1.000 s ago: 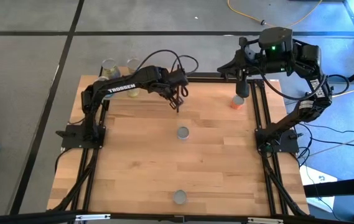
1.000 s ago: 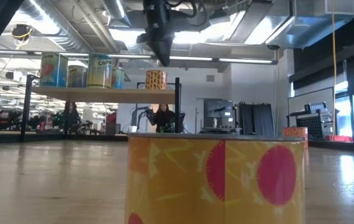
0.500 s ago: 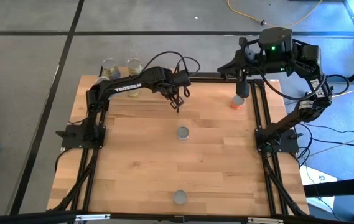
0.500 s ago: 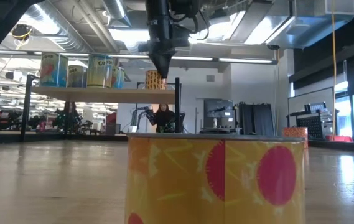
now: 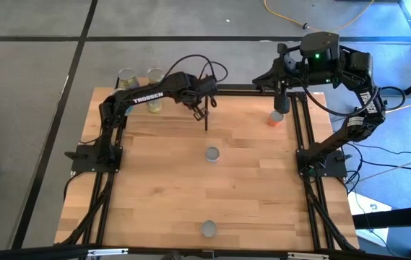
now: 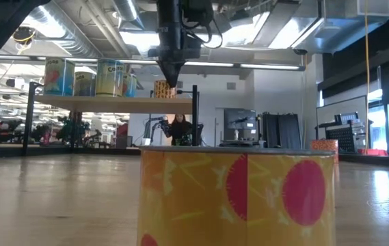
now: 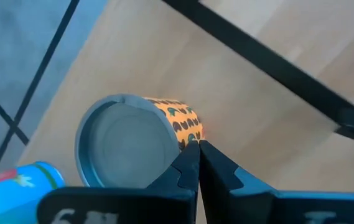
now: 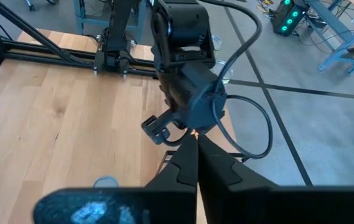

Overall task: Pick and place cans onto a shelf
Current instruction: Put the yellow canned beans on the shelf

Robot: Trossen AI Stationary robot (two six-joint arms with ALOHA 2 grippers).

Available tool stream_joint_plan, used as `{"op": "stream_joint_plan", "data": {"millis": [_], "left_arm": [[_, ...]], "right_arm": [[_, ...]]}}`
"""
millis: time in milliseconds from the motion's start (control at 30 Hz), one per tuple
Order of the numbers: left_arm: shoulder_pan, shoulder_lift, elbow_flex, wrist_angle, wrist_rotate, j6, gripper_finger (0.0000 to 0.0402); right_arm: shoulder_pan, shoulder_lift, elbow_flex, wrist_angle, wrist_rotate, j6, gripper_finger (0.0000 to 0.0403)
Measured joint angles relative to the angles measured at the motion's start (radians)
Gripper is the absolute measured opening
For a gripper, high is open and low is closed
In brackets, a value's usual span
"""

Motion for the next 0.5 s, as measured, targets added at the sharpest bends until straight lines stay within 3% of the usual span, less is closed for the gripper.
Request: {"op": "stream_joint_plan", "data": {"millis": [500], "left_arm": [[0.083,0.000,0.000,-0.003,-0.029,0.077,0.0000]], "right_arm": [[0.000,0.000,0.000,-0.033,0.000,0.000,0.0005]]}}
